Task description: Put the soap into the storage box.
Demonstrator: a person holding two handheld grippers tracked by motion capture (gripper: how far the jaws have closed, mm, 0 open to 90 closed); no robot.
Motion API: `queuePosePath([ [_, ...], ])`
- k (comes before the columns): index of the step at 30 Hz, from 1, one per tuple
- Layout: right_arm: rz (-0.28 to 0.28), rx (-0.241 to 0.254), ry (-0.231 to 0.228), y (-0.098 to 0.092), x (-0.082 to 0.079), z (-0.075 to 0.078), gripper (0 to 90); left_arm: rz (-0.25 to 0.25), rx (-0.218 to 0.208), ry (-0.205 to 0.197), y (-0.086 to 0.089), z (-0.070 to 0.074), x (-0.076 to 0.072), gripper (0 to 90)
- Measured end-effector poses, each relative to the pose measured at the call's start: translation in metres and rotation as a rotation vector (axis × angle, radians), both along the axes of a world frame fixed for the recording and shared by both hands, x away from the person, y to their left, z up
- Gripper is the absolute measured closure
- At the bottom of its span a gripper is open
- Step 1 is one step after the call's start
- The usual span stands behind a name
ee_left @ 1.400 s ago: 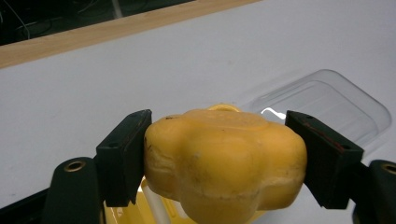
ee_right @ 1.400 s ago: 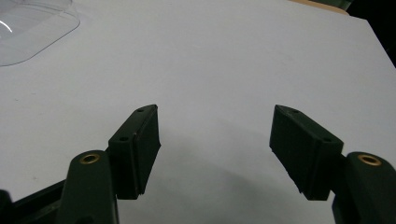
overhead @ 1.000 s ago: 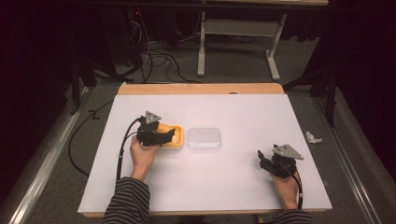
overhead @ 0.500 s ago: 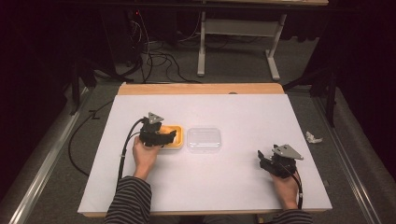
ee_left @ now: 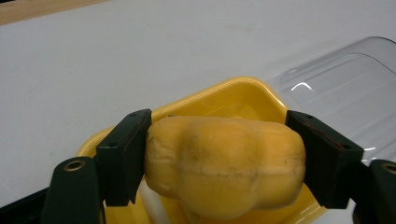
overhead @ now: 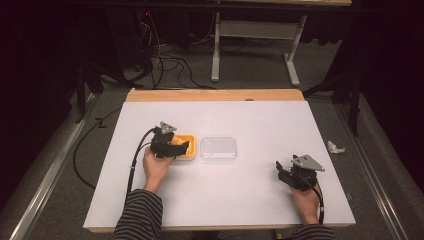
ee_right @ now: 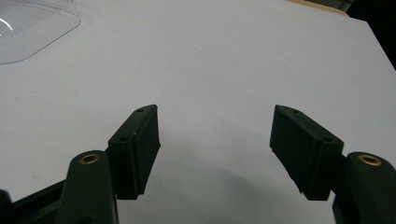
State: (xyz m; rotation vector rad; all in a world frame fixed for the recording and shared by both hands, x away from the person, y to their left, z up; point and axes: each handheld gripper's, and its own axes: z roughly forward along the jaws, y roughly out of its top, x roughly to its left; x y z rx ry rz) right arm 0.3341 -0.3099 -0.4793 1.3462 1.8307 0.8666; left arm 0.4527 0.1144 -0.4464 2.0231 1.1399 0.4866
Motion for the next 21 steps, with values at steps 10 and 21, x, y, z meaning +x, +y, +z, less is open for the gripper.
queuePosePath([
  [10,-0.001,0.0,0.001,0.0002,-0.0001,0.0,33.5,0.002,0.011,0.012,0.0019,-0.0046,0.0006,26.1],
  [21,0.0,-0.003,0.001,0.0003,-0.0001,0.0,33.5,-0.008,0.036,0.009,0.0017,-0.0058,-0.0016,26.0],
])
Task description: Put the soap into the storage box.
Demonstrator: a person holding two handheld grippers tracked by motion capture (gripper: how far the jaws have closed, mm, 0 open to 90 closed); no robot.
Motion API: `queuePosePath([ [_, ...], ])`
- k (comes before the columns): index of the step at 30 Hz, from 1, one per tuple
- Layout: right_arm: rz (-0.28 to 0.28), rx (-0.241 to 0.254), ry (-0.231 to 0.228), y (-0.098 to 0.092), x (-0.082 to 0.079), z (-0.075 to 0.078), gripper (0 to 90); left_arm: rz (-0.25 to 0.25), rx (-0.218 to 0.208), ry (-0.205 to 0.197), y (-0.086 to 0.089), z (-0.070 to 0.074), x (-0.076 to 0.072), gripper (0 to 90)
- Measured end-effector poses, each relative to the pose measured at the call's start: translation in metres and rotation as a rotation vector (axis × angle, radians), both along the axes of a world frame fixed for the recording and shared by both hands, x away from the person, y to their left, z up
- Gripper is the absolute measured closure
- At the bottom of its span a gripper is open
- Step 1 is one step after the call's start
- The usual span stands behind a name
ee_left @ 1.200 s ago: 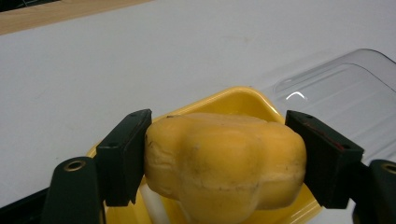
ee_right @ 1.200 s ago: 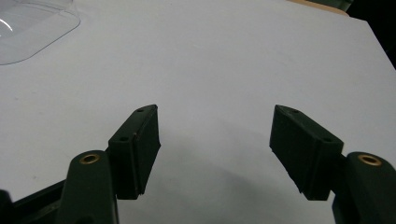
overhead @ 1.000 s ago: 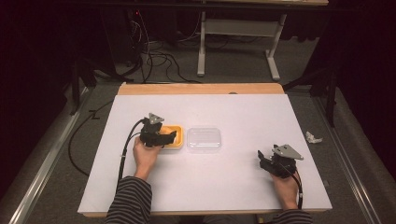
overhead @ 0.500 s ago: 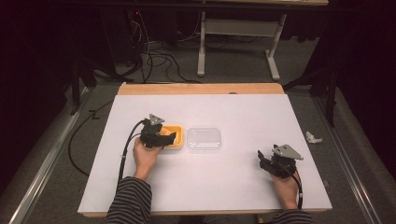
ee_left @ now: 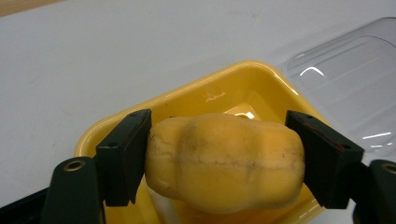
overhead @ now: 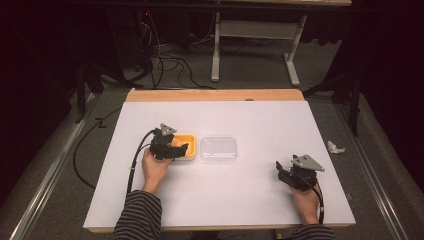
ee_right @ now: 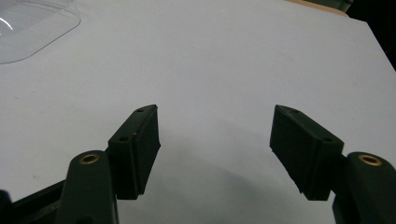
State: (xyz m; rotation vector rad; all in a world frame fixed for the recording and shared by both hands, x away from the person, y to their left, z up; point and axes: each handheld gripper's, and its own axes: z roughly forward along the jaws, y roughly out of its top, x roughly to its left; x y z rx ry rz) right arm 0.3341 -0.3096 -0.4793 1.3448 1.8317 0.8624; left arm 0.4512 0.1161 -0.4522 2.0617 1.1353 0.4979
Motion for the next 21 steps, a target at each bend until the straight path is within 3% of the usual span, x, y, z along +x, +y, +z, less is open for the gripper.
queuePosePath([
  [12,0.004,-0.003,0.0,0.0,0.0001,0.0,33.5,-0.022,0.053,0.021,0.0028,-0.0006,-0.0022,25.8],
  [21,0.005,-0.005,-0.001,0.0,0.0001,0.0,33.6,0.023,0.087,0.048,0.0076,-0.0067,0.0024,25.9],
])
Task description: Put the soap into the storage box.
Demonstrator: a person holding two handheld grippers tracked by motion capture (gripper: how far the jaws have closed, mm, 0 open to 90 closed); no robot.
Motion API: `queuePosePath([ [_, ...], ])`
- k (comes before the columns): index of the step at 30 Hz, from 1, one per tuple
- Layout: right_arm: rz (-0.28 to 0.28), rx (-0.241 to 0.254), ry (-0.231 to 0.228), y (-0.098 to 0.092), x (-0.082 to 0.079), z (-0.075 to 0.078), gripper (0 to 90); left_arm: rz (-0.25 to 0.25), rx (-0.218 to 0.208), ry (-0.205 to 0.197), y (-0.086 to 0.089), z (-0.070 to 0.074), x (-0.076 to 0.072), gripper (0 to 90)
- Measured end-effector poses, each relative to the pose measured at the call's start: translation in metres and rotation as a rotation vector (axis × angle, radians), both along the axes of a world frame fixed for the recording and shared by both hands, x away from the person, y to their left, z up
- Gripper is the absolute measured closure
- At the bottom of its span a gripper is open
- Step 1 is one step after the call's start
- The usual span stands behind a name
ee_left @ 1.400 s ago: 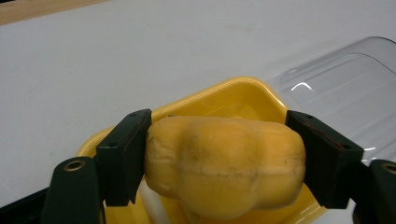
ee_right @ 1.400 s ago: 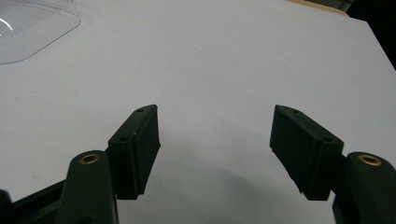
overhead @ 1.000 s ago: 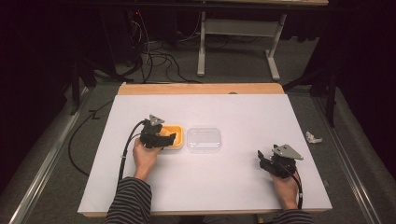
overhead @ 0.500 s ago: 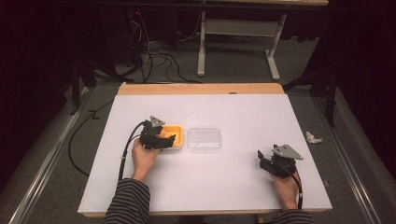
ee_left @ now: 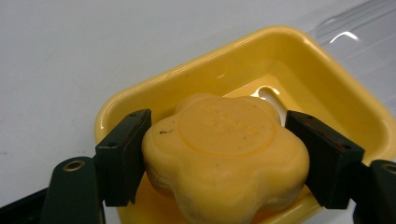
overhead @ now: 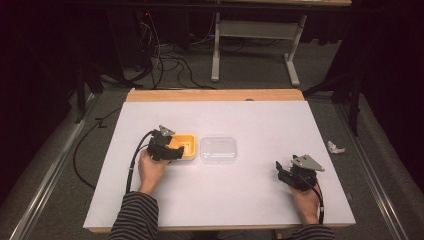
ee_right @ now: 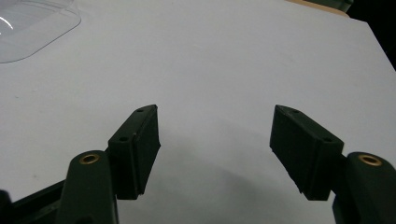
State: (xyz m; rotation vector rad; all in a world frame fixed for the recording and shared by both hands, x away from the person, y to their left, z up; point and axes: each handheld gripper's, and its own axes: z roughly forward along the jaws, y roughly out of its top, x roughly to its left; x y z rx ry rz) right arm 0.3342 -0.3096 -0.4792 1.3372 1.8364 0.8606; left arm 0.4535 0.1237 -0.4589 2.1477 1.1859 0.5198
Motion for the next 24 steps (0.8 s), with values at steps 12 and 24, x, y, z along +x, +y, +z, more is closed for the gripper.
queuePosePath([
  [12,0.0,0.0,0.0,0.0,0.0,0.0,33.5,0.01,-0.04,-0.021,0.003,0.004,-0.001,23.7],
  [24,0.0,0.0,0.0,0.0,0.0,0.0,33.6,-0.002,-0.109,-0.076,0.009,0.019,-0.009,22.5],
])
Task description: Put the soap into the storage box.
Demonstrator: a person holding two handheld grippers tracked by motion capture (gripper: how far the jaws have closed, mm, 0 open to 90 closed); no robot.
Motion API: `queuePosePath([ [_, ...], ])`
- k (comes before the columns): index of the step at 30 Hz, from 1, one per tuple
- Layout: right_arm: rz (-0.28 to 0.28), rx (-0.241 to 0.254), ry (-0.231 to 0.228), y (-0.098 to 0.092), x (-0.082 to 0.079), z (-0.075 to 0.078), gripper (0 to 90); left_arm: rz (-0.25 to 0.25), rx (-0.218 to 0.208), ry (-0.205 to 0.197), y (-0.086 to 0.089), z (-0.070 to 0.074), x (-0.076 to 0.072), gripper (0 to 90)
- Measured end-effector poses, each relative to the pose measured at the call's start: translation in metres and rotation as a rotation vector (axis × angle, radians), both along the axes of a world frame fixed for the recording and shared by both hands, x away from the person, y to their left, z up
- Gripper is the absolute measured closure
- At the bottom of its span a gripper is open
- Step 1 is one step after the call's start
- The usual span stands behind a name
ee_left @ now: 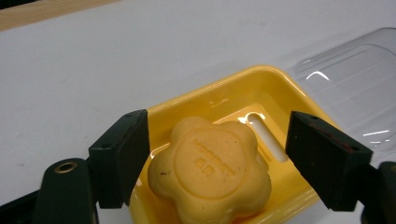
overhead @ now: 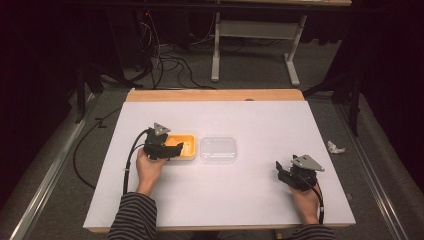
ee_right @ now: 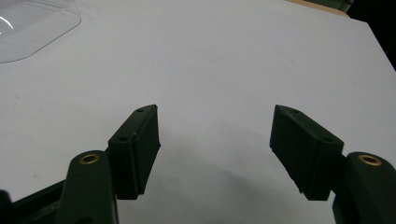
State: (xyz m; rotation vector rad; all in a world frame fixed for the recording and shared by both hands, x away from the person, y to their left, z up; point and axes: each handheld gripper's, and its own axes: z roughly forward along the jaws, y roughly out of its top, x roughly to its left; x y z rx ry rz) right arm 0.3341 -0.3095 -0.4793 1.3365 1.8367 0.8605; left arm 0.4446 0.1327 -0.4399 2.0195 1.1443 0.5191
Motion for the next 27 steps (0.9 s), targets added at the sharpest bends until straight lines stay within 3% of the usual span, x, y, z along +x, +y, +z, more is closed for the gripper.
queuePosePath([
  [19,0.001,0.0,0.002,0.0,0.0,0.0,33.6,-0.051,-0.043,-0.064,0.001,0.02,-0.022,22.9],
  [27,0.001,0.0,0.002,0.0,0.0,0.0,33.7,-0.053,-0.069,-0.055,0.005,0.017,-0.03,24.3],
])
